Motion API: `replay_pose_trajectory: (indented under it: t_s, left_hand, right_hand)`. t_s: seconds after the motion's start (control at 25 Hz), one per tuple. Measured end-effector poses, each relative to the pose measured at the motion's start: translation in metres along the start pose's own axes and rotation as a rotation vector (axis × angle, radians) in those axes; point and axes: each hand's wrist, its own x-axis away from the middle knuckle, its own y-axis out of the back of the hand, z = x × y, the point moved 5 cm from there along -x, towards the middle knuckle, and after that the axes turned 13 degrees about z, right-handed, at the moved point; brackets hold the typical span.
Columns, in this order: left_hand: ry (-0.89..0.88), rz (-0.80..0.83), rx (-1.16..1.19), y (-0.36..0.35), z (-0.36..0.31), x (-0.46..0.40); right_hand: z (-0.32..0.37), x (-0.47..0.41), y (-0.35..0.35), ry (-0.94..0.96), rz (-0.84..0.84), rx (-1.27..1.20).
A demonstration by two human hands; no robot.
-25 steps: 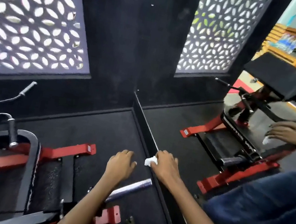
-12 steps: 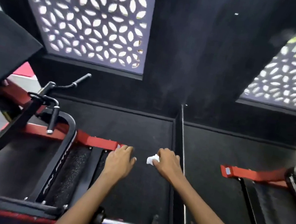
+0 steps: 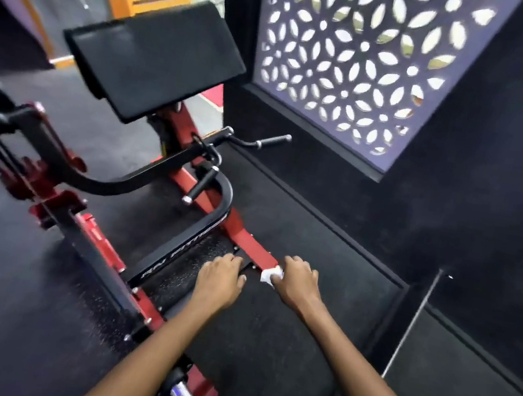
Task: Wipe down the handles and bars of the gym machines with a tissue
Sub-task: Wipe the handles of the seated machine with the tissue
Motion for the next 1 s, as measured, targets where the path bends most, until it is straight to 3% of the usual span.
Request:
replay_pose_trajectory:
  t_s: [0.48, 1.0]
  left_hand:
    - [0.163, -0.081, 0.131, -0.003, 0.07, -0.005]
    - [0.635, -0.069, 0.324, -0.013, 0.119, -0.083]
  right_hand:
    - [0.049, -0.037, -0.009, 0.128, 0.053, 0.001]
    - [0.106, -0.205, -0.028, 0.434, 0.31, 0.092]
